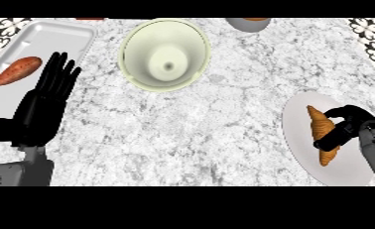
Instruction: Pick the croissant from the plate and place it in the bowl
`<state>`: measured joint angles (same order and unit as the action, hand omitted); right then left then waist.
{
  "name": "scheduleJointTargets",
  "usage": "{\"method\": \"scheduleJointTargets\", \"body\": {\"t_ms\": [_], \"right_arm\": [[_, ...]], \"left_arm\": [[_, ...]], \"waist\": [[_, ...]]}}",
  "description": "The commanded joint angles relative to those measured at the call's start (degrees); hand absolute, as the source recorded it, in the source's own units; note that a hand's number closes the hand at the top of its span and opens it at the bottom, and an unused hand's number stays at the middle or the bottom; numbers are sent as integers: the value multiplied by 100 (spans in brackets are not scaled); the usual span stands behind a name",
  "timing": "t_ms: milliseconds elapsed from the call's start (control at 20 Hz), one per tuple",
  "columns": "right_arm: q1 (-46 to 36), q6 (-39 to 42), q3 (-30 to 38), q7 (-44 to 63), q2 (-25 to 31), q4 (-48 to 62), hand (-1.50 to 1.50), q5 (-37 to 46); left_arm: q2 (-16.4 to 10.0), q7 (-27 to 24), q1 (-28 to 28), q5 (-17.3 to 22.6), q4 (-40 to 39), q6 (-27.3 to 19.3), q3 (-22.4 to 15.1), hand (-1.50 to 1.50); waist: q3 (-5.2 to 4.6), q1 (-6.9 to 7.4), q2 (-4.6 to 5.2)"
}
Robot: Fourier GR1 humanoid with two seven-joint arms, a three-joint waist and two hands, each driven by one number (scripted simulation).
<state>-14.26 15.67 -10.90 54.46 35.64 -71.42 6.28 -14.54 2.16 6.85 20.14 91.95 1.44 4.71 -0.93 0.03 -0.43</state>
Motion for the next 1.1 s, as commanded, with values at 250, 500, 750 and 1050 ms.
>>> {"method": "scheduleJointTargets", "body": {"t_ms": [250,500,750,1050], "right_arm": [[-829,0,-1498,-78,-1238,-1058,150,945],[-2291,47,-2782,172,-2482,-1400,150,1795],[-3455,-665,-3577,953,-3519,-679,150,2562],[-4790,-1284,-3689,2025,-3551,-389,150,2801]], "left_arm": [[-8,107,234,57,-149,228,-82,0],[82,168,468,20,-157,392,-390,0],[157,195,526,-36,-207,219,-352,0],[143,225,764,-93,-377,42,-208,0]], "waist": [[79,427,43],[49,1018,64],[70,735,62],[69,524,14]]}}
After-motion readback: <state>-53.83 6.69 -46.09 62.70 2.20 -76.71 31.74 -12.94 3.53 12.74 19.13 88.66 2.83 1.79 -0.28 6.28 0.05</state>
